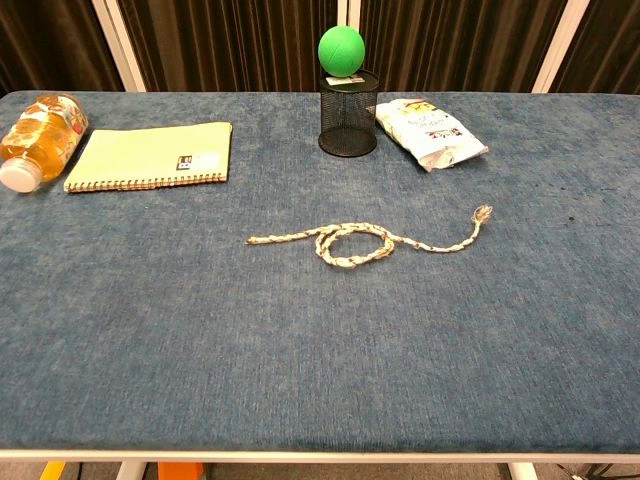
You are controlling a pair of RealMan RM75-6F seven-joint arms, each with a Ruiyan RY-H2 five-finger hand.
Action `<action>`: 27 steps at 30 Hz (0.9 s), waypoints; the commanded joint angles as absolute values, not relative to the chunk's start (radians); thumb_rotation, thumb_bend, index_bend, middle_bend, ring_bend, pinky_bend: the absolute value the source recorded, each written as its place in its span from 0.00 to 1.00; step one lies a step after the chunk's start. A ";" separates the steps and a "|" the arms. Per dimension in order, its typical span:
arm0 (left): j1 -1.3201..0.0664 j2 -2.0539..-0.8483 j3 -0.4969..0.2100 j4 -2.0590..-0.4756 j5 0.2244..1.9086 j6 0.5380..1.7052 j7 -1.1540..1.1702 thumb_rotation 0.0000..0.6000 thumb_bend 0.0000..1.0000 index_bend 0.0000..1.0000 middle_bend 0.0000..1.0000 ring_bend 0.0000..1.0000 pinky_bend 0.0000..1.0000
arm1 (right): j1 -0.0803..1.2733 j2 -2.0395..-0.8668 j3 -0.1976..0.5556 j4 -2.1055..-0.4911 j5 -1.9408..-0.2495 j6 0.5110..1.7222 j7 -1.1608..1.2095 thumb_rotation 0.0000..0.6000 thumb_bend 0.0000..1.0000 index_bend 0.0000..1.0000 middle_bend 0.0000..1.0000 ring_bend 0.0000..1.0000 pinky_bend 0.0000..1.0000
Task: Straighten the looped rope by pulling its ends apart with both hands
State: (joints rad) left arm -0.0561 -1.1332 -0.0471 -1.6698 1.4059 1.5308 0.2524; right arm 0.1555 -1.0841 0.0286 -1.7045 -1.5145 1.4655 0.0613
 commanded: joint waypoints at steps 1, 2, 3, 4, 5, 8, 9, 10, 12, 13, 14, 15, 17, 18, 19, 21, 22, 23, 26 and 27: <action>-0.056 -1.131 -0.048 -1.670 1.405 1.529 0.253 1.00 0.16 0.04 0.00 0.00 0.01 | 0.151 -1.086 0.029 -1.705 -1.520 1.469 0.064 1.00 0.19 0.05 0.09 0.00 0.00; -0.055 -1.130 -0.047 -1.670 1.406 1.529 0.253 1.00 0.16 0.04 0.00 0.00 0.01 | 0.148 -1.087 0.027 -1.705 -1.524 1.470 0.064 1.00 0.19 0.05 0.09 0.00 0.00; -0.054 -1.130 -0.047 -1.671 1.406 1.529 0.253 1.00 0.16 0.04 0.00 0.00 0.01 | 0.146 -1.087 0.026 -1.706 -1.527 1.471 0.064 1.00 0.19 0.06 0.09 0.00 0.00; -0.053 -1.129 -0.047 -1.672 1.407 1.530 0.252 1.00 0.16 0.04 0.00 0.00 0.01 | 0.144 -1.086 0.025 -1.706 -1.531 1.473 0.065 1.00 0.19 0.06 0.09 0.00 0.00; -0.052 -1.129 -0.046 -1.673 1.408 1.530 0.251 1.00 0.16 0.04 0.00 0.00 0.01 | 0.143 -1.086 0.024 -1.706 -1.535 1.474 0.066 1.00 0.19 0.06 0.09 0.00 0.00; -0.050 -1.127 -0.043 -1.675 1.412 1.529 0.250 1.00 0.16 0.04 0.00 0.00 0.01 | 0.151 -1.087 0.026 -1.708 -1.550 1.465 0.073 1.00 0.19 0.08 0.09 0.00 0.00; -0.050 -1.127 -0.043 -1.676 1.413 1.529 0.250 1.00 0.16 0.04 0.00 0.00 0.01 | 0.159 -1.089 0.028 -1.708 -1.558 1.457 0.073 1.00 0.19 0.10 0.10 0.00 0.00; -0.050 -1.127 -0.042 -1.676 1.413 1.528 0.250 1.00 0.16 0.04 0.00 0.00 0.01 | 0.171 -1.093 0.032 -1.707 -1.565 1.445 0.070 1.00 0.19 0.11 0.10 0.00 0.00; -0.051 -1.128 -0.042 -1.676 1.415 1.525 0.251 1.00 0.16 0.04 0.00 0.00 0.01 | 0.208 -1.106 0.047 -1.705 -1.578 1.407 0.056 1.00 0.19 0.16 0.11 0.00 0.00; -0.052 -1.128 -0.042 -1.677 1.415 1.523 0.251 1.00 0.16 0.04 0.00 0.00 0.01 | 0.228 -1.112 0.054 -1.703 -1.581 1.383 0.047 1.00 0.19 0.20 0.12 0.00 0.00; -0.052 -1.128 -0.043 -1.678 1.416 1.522 0.251 1.00 0.16 0.04 0.00 0.00 0.01 | 0.258 -1.125 0.067 -1.699 -1.579 1.348 0.033 1.00 0.20 0.25 0.13 0.00 0.00; -0.053 -1.128 -0.043 -1.679 1.415 1.521 0.251 1.00 0.16 0.04 0.00 0.00 0.01 | 0.282 -1.137 0.078 -1.697 -1.573 1.317 0.020 1.00 0.20 0.29 0.13 0.00 0.00; -0.054 -1.127 -0.045 -1.680 1.412 1.517 0.252 1.00 0.16 0.04 0.00 0.00 0.01 | 0.335 -1.164 0.101 -1.689 -1.553 1.248 -0.009 1.00 0.20 0.34 0.14 0.00 0.00; -0.055 -1.127 -0.045 -1.681 1.409 1.513 0.252 1.00 0.16 0.04 0.00 0.00 0.01 | 0.368 -1.185 0.113 -1.679 -1.537 1.201 -0.028 1.00 0.20 0.36 0.15 0.00 0.00; -0.055 -1.126 -0.046 -1.682 1.407 1.510 0.253 1.00 0.16 0.04 0.00 0.00 0.01 | 0.393 -1.202 0.121 -1.670 -1.524 1.166 -0.044 1.00 0.20 0.37 0.15 0.00 0.00; -0.058 -1.125 -0.047 -1.684 1.402 1.503 0.254 1.00 0.16 0.04 0.00 0.00 0.01 | 0.444 -1.245 0.133 -1.642 -1.497 1.094 -0.074 1.00 0.20 0.38 0.15 0.00 0.00; -0.059 -1.125 -0.047 -1.684 1.400 1.500 0.255 1.00 0.16 0.04 0.00 0.00 0.01 | 0.463 -1.265 0.137 -1.627 -1.486 1.067 -0.084 1.00 0.20 0.38 0.15 0.00 0.00; -0.060 -1.124 -0.047 -1.684 1.399 1.496 0.256 1.00 0.16 0.04 0.00 0.00 0.01 | 0.481 -1.285 0.139 -1.611 -1.476 1.041 -0.093 1.00 0.20 0.38 0.15 0.00 0.00; -0.065 -1.123 -0.048 -1.684 1.391 1.483 0.257 1.00 0.16 0.04 0.00 0.00 0.01 | 0.531 -1.355 0.144 -1.552 -1.454 0.981 -0.117 1.00 0.20 0.39 0.15 0.00 0.00; -0.067 -1.122 -0.048 -1.684 1.388 1.477 0.257 1.00 0.16 0.04 0.00 0.00 0.01 | 0.547 -1.385 0.146 -1.525 -1.446 0.966 -0.123 1.00 0.20 0.39 0.15 0.00 0.00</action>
State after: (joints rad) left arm -0.0652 -1.1229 -0.0476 -1.6841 1.3899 1.4793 0.2568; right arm 0.5013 -1.3290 0.1322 -1.5768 -1.4745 1.0118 -0.0935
